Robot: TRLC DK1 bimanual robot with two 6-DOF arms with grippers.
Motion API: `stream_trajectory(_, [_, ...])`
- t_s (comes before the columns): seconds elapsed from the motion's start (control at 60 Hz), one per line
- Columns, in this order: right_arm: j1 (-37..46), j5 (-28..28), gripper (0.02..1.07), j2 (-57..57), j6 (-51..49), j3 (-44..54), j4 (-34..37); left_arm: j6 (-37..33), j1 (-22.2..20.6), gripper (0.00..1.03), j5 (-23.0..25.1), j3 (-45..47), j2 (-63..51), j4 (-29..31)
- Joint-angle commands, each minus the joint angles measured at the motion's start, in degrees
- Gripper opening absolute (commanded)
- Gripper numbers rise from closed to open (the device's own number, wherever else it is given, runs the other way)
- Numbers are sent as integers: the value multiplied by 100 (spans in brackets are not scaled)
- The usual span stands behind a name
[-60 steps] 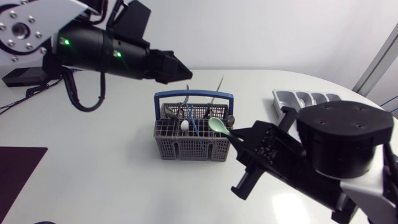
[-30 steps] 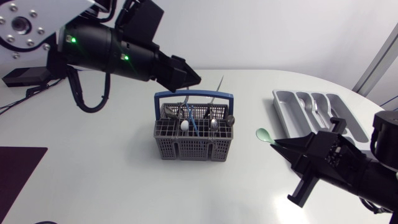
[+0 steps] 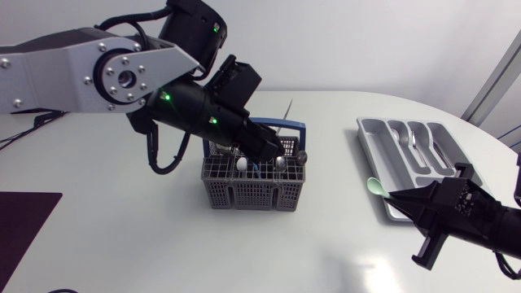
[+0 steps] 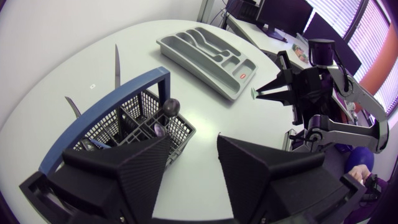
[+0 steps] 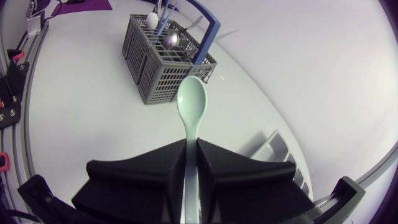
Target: Sort the cutlery from the basket into the organizer compartments.
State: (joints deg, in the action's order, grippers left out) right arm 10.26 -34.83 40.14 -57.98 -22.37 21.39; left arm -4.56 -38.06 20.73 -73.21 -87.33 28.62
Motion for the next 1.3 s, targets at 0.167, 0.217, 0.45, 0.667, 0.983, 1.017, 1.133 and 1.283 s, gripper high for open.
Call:
stream_trajectory(0.167, [1074, -472, 14, 1189, -1225, -145, 15, 95, -52, 53, 10, 202, -206, 12])
stream_trajectory(0.217, [1329, -569, 14, 1497, -1427, -277, 23, 104, -52, 53, 10, 219, -249, 12])
stream_trajectory(0.45, [2199, -797, 14, 2789, -2455, -1041, 313, 122, -70, 53, 10, 299, -452, -15])
stream_trajectory(0.667, [2674, -789, 14, 3641, -3484, -1709, 806, 210, -70, 53, 1, 334, -513, -217])
stream_trajectory(0.983, [3272, -499, 14, 4837, -5013, -2456, 1157, 359, -87, 54, -34, 422, -698, -507])
stream_trajectory(1.017, [3316, -446, 14, 4977, -5127, -2553, 1192, 368, -87, 54, -34, 422, -698, -515])
stream_trajectory(1.133, [3456, -367, 14, 5434, -5488, -2852, 1289, 429, -61, 54, -43, 457, -707, -612])
stream_trajectory(1.283, [3570, -182, 16, 5839, -5707, -3098, 1236, 491, -52, 54, -131, 509, -742, -762])
